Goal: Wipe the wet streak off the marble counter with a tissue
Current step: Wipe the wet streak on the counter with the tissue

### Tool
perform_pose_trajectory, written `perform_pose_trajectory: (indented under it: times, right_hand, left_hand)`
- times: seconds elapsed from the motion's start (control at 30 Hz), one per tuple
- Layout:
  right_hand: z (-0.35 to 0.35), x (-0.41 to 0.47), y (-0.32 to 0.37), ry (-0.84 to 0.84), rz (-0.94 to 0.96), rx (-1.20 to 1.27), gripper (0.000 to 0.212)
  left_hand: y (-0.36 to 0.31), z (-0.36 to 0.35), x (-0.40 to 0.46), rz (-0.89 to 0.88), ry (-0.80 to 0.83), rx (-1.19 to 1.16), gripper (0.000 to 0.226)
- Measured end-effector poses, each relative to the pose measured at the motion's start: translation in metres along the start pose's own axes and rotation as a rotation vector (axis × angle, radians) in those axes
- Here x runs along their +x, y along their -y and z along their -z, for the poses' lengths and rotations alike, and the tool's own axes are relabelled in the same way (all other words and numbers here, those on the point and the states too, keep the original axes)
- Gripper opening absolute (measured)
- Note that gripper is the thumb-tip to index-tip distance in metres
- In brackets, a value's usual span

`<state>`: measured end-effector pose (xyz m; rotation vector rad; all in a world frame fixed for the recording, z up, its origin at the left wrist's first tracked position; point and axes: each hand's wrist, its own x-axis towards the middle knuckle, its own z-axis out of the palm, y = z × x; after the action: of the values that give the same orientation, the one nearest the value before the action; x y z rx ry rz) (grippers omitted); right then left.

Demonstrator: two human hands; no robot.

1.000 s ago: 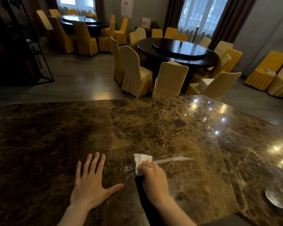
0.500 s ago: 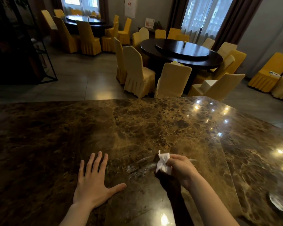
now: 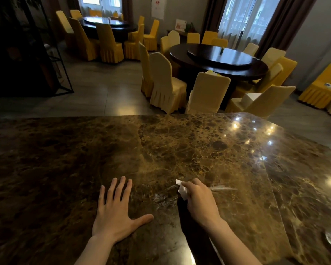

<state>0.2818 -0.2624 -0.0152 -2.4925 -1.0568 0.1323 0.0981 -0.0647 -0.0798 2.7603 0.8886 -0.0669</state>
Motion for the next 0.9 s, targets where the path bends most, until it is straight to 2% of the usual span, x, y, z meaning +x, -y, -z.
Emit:
perform_pose_trajectory:
  times: [0.13, 0.17, 0.3, 0.37, 0.53, 0.6, 0.7, 0.77, 0.83, 0.9]
  right_hand:
    - [0.001, 0.012, 0.01, 0.042, -0.106, -0.076, 0.013]
    - [-0.001, 0.014, 0.016, 0.037, -0.106, -0.104, 0.016]
    - [-0.024, -0.001, 0.048, 0.111, 0.123, -0.06, 0.02]
    - [-0.026, -0.004, 0.05, 0.15, 0.167, -0.038, 0.016]
    - [-0.013, 0.019, 0.035, -0.095, -0.101, -0.025, 0.013]
    - [-0.022, 0.018, 0.046, -0.096, -0.028, -0.027, 0.015]
    - [-0.042, 0.0, 0.063, 0.062, 0.152, -0.05, 0.015]
    - [-0.04, -0.004, 0.056, 0.12, 0.193, -0.076, 0.012]
    - [-0.031, 0.008, 0.044, 0.086, 0.097, -0.091, 0.013]
    - [-0.022, 0.023, 0.035, -0.032, -0.056, -0.089, 0.017]
  left_hand:
    - [-0.002, 0.001, 0.0, 0.002, 0.008, 0.001, 0.139]
    - [-0.003, 0.001, -0.001, 0.004, 0.008, 0.001, 0.14]
    - [-0.002, 0.002, -0.001, 0.004, 0.036, 0.005, 0.146]
    - [-0.002, 0.003, -0.001, 0.0, 0.046, 0.007, 0.149]
    - [-0.002, 0.003, -0.002, -0.004, 0.058, -0.002, 0.15]
    - [-0.003, 0.004, -0.002, -0.006, 0.057, 0.0, 0.15]
    - [-0.003, 0.003, -0.002, -0.009, 0.065, 0.005, 0.15]
    - [-0.003, 0.004, -0.003, -0.013, 0.067, 0.008, 0.151]
    - [-0.002, 0.003, -0.002, -0.014, 0.078, -0.007, 0.151]
    - [-0.003, 0.005, -0.001, -0.022, 0.08, -0.008, 0.152]
